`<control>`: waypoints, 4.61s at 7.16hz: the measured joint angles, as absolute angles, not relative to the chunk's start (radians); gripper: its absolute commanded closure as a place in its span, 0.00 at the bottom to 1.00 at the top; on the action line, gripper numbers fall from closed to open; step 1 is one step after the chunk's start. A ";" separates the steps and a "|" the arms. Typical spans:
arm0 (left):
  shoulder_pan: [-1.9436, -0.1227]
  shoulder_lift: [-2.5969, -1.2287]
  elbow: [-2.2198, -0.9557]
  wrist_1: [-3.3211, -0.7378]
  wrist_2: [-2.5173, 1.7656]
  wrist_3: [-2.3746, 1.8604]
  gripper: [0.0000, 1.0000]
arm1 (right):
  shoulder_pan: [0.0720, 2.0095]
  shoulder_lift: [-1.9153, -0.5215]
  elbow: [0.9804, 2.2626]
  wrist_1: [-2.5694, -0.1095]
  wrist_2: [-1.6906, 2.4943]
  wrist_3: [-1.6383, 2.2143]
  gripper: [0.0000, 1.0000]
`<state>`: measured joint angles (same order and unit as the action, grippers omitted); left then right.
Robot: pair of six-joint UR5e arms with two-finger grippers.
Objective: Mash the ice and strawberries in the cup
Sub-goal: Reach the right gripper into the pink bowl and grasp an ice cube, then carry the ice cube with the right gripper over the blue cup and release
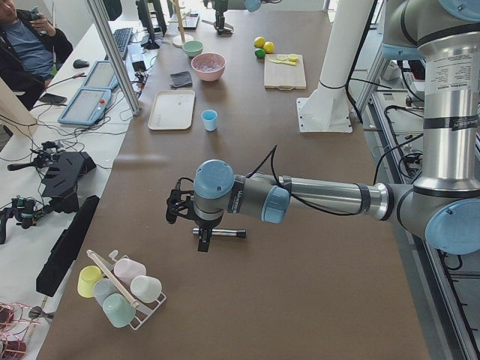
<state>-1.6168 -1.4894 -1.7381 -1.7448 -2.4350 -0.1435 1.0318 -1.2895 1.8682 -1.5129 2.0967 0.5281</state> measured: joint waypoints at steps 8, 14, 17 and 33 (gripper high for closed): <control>-1.620 -1.492 -1.758 -1.745 -2.438 -0.144 0.02 | 0.921 -1.077 1.497 -1.251 1.980 0.304 0.08; -1.624 -1.490 -1.767 -1.744 -2.438 -0.145 0.02 | 0.874 -1.065 1.397 -1.127 1.949 0.246 0.59; -1.624 -1.491 -1.767 -1.745 -2.438 -0.145 0.02 | 0.876 -1.063 1.411 -1.128 1.954 0.254 0.74; -1.624 -1.492 -1.772 -1.746 -2.438 -0.144 0.02 | 0.535 -0.515 1.235 -1.302 1.573 1.305 0.57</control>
<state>-1.6245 -1.4917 -1.7722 -1.7457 -2.4375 -0.1442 0.5349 -0.5150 1.2353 -1.3019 1.5726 1.3050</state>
